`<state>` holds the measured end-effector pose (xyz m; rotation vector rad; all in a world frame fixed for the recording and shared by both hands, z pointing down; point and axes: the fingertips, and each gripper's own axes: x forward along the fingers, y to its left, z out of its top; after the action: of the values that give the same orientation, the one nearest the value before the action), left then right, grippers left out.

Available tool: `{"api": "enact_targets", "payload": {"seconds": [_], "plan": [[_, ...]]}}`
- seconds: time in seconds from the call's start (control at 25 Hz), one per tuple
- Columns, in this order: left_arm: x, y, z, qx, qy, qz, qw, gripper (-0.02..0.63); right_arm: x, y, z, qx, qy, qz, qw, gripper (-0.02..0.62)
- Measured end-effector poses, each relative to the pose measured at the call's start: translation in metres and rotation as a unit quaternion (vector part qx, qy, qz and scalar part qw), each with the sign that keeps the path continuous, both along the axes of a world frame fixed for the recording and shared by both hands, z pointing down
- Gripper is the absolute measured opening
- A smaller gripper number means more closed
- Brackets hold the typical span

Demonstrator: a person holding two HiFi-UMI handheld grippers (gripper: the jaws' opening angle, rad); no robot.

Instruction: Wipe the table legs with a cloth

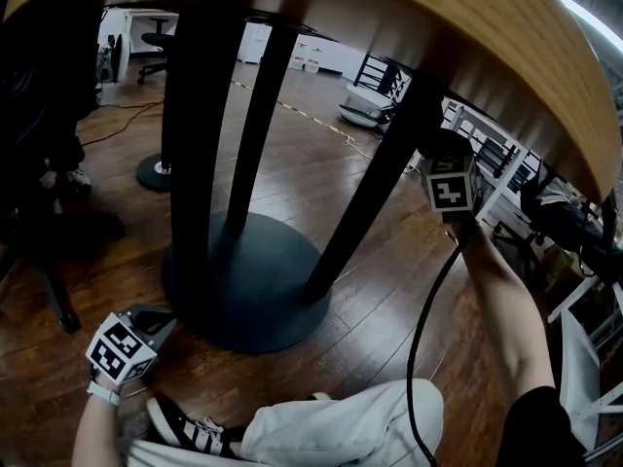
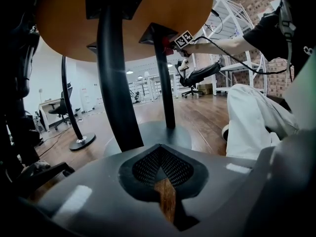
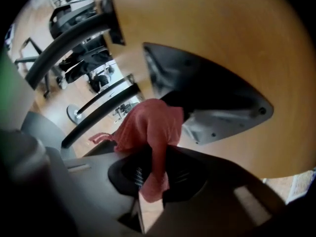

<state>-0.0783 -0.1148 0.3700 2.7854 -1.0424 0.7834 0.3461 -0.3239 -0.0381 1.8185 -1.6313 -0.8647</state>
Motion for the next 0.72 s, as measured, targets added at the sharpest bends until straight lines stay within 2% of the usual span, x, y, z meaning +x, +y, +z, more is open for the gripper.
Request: {"api": "enact_targets", "payload": {"seconds": [0.16, 0.52, 0.72], "plan": [[0.006, 0.002, -0.002, 0.003, -0.004, 0.007, 1.0, -0.008, -0.002, -0.005, 0.03, -0.016, 0.002, -0.012, 1.0, 0.046], [0.012, 0.007, -0.007, 0.0, -0.014, 0.014, 0.9998, -0.008, 0.005, -0.008, 0.103, -0.06, 0.002, -0.002, 0.998, 0.046], [0.02, 0.008, -0.016, 0.005, -0.005, 0.022, 0.9997, -0.008, 0.007, -0.009, 0.152, -0.092, -0.001, 0.004, 0.996, 0.046]]}}
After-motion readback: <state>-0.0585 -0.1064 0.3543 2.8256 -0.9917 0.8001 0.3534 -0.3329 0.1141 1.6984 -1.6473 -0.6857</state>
